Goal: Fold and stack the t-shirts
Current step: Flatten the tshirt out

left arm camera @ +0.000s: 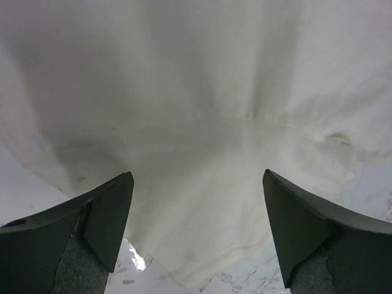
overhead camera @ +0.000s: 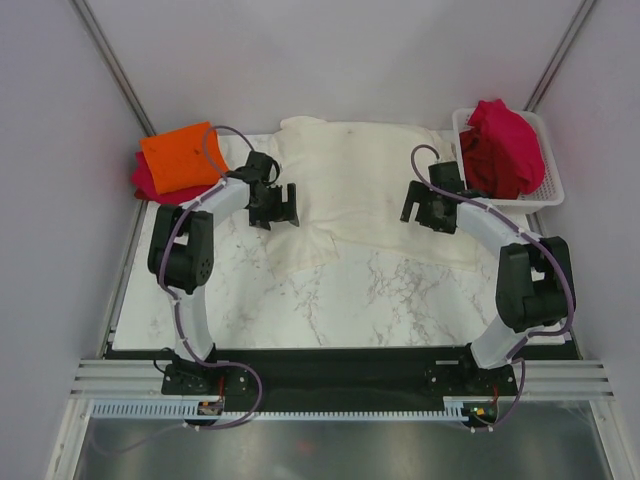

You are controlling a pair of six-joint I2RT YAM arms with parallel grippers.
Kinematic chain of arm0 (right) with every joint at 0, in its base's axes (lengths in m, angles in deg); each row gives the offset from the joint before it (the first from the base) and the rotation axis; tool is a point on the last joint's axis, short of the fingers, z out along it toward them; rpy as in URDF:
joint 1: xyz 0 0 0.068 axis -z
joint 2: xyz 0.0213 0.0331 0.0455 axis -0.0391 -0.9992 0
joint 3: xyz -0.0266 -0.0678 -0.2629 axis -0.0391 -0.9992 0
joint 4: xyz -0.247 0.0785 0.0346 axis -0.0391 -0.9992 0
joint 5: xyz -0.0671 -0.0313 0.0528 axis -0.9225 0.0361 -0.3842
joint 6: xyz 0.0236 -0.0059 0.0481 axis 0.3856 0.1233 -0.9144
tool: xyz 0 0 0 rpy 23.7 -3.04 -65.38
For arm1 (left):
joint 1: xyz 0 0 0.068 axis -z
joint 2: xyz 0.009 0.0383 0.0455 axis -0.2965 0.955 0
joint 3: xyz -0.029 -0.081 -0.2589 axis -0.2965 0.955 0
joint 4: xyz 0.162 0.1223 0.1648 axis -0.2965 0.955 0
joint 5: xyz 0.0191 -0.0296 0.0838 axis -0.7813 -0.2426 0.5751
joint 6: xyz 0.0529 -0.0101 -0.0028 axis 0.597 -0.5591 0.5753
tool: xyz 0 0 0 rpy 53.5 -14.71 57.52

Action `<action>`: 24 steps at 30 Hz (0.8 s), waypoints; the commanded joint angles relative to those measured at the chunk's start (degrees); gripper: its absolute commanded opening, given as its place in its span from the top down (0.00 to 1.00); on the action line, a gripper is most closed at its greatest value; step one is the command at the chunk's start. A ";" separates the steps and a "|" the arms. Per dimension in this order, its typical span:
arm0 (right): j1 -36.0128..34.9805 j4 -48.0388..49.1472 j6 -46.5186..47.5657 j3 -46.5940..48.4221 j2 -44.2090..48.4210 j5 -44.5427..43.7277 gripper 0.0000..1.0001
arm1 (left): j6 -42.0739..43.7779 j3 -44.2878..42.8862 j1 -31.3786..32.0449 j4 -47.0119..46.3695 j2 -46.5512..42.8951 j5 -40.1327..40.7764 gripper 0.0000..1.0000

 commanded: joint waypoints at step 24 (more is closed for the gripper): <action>-1.18 11.91 -8.31 -32.62 21.22 16.44 0.02 | -11.00 42.56 2.12 -7.39 -45.10 2.00 0.04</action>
